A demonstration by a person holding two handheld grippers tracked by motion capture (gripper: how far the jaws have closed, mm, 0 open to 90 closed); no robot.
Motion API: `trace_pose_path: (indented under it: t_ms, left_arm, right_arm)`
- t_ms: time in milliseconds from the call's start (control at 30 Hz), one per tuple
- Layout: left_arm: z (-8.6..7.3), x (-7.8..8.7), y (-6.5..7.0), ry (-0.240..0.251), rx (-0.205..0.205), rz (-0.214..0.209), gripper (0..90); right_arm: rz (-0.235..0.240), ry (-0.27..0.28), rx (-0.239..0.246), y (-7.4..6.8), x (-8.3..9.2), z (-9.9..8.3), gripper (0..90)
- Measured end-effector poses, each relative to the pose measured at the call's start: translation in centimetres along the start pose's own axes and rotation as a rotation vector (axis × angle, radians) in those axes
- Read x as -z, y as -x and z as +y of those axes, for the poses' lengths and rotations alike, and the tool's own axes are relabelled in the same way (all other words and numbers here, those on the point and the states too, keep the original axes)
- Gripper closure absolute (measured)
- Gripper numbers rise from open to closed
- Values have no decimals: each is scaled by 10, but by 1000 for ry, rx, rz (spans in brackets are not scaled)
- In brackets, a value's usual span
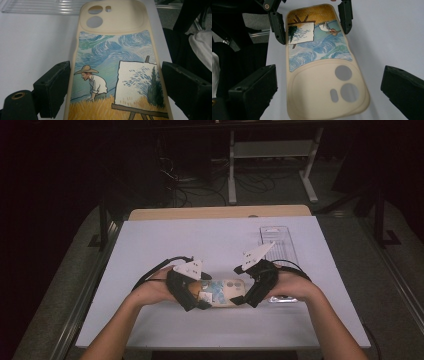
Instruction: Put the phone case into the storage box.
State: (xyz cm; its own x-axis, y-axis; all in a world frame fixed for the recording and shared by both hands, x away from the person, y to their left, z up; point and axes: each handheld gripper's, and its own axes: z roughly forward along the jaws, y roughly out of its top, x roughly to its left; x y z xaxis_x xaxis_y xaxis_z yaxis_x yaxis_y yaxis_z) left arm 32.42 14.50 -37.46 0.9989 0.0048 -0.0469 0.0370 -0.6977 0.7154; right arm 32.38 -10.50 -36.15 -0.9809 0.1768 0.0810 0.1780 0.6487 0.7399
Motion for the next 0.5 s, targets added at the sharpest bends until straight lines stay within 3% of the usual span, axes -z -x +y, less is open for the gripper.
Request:
trace_pose_path:
  t_ms: [500]
  left_arm:
    - [5,-5,5,-19,-35,-6,110]
  right_arm:
    - [29,-20,42,-4,-16,4,2]
